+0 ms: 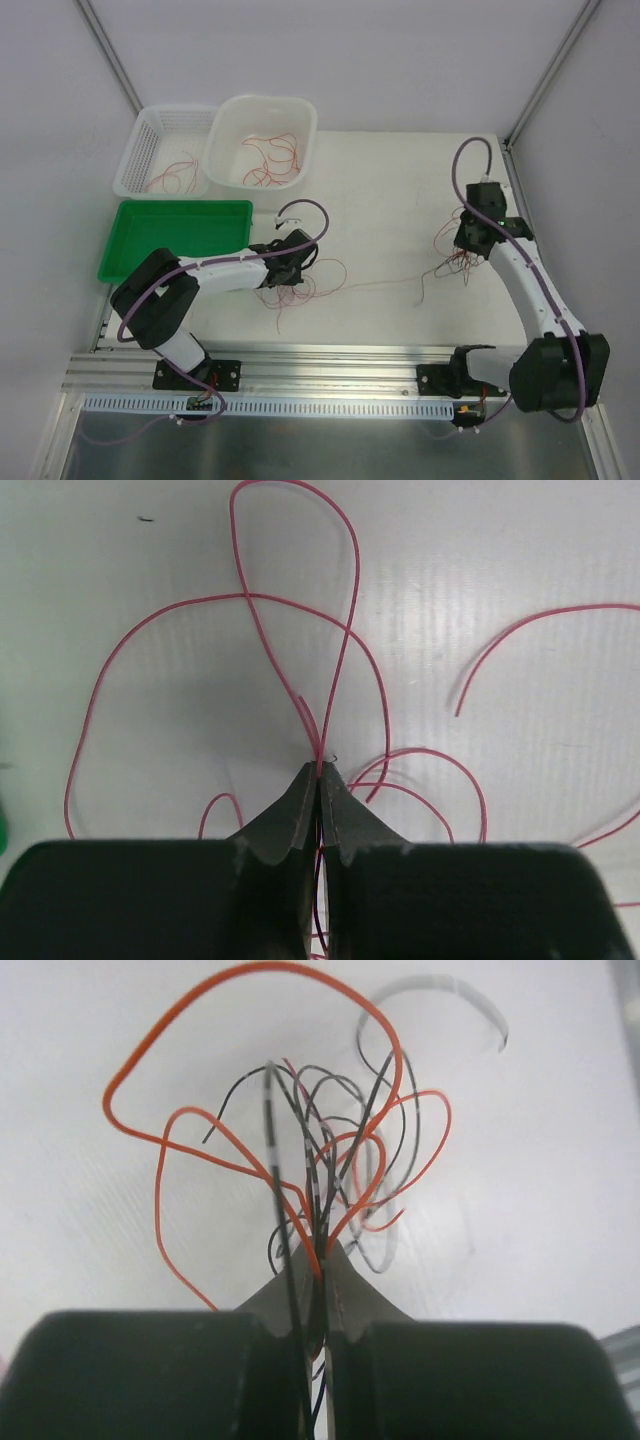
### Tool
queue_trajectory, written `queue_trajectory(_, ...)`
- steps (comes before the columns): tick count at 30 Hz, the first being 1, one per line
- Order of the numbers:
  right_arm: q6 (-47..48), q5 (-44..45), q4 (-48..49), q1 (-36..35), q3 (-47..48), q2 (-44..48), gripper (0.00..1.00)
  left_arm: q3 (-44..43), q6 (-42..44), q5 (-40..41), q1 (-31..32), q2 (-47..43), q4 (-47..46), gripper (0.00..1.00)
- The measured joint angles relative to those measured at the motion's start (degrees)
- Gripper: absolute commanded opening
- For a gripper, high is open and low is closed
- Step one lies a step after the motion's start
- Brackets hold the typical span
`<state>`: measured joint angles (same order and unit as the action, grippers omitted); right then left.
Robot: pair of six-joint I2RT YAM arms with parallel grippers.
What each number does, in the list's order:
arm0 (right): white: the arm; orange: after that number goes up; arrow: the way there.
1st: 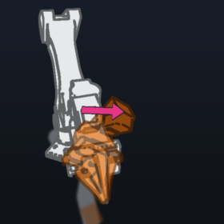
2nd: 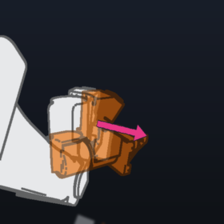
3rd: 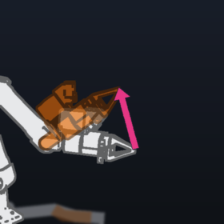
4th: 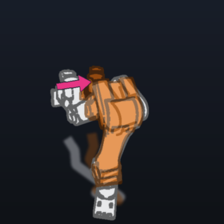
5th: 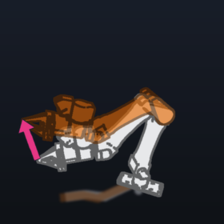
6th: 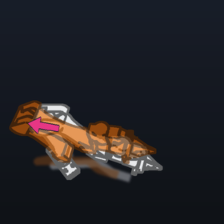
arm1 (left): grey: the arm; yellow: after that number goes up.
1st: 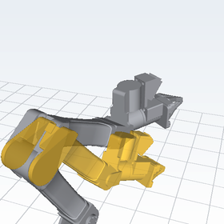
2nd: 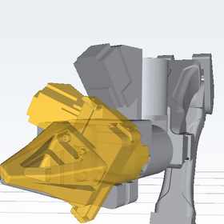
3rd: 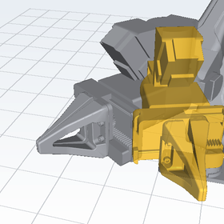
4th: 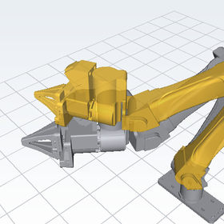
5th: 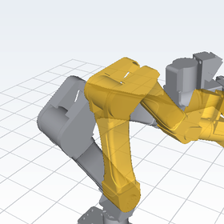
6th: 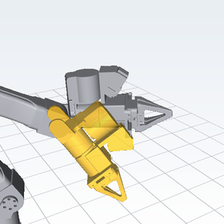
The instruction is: Untangle the cables
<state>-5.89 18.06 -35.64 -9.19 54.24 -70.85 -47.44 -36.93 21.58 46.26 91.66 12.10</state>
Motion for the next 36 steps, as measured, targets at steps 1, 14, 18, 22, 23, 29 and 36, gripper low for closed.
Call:
queue_trajectory(1,0.28,0.44,-0.83,2.05,1.75,1.38,0.01,0.46,0.0,0.22,-0.31,-0.46,0.13,0.0)
queue_trajectory(14,8.0,-0.42,-9.53,8.85,47.1,4.2,0.01,3.89,-0.42,2.54,-0.98,-2.93,-0.63,0.0)
queue_trajectory(18,8.5,-5.75,-10.01,8.85,53.35,2.05,0.01,3.89,-0.85,2.01,-0.96,-3.06,-0.72,0.0)
queue_trajectory(22,7.91,-11.52,-5.79,8.9,41.03,4.28,0.01,3.15,-0.85,0.61,-0.48,-3.34,0.52,0.0)
queue_trajectory(23,7.39,-13.0,-5.31,8.9,35.89,4.72,0.01,2.84,-0.79,-0.09,-0.04,-3.43,1.33,0.01)
queue_trajectory(29,4.94,-17.49,-1.14,8.35,11.34,-1.62,0.06,-1.07,-0.04,-4.63,4.09,-4.74,5.62,0.03)
queue_trajectory(36,3.67,-17.51,2.78,4.15,4.5,-6.36,0.61,-9.38,3.13,-4.7,4.7,-6.12,6.16,0.32)
